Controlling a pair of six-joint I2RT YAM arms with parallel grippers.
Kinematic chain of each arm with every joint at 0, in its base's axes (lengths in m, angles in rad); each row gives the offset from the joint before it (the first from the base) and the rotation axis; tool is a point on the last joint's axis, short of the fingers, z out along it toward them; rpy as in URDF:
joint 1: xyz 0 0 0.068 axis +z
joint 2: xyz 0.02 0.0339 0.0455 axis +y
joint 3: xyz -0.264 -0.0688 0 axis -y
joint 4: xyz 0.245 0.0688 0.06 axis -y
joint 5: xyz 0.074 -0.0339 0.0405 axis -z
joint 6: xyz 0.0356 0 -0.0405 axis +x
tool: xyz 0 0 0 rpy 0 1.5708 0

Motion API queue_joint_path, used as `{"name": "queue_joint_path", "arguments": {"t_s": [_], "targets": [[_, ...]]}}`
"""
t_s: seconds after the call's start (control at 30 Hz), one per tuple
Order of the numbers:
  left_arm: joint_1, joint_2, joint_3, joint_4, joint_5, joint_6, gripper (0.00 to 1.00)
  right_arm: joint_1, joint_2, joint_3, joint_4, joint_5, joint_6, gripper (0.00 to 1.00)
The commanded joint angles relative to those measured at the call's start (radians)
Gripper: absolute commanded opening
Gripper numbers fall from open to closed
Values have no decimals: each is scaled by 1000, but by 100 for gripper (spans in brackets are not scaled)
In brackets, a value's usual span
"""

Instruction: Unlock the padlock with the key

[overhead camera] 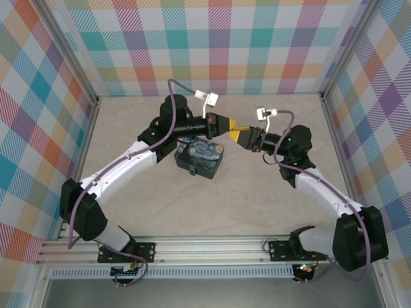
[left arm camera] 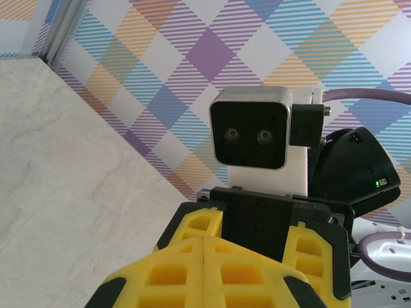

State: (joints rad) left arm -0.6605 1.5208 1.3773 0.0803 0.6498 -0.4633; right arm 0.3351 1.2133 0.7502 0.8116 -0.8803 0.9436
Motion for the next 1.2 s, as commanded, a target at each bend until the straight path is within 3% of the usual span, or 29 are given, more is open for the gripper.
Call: {"name": "queue_joint_path", "arguments": {"t_s": [0.0, 0.17, 0.47, 0.63, 0.73, 0.83, 1.03, 1.17], "targets": [[-14, -21, 35, 4, 1, 1, 0, 4, 6, 40, 46, -4, 0, 34], [-14, -26, 30, -1, -9, 2, 0, 5, 9, 37, 37, 0, -5, 21], [-14, -25, 34, -3, -28, 2, 0, 6, 2, 24, 11, -2, -16, 12], [-14, -24, 34, -4, -34, 2, 0, 5, -7, 15, -23, 1, -34, 14], [-14, -25, 35, -4, -32, 2, 0, 4, -11, 15, -23, 7, -29, 29], [-14, -23, 32, -5, -29, 3, 0, 5, -15, 24, -29, 14, -35, 34], [-14, -23, 33, -8, -27, 5, 0, 5, -7, 45, -30, 13, -41, 35], [-14, -24, 30, -9, -30, 5, 0, 4, 2, 49, -22, 12, -38, 30]]}}
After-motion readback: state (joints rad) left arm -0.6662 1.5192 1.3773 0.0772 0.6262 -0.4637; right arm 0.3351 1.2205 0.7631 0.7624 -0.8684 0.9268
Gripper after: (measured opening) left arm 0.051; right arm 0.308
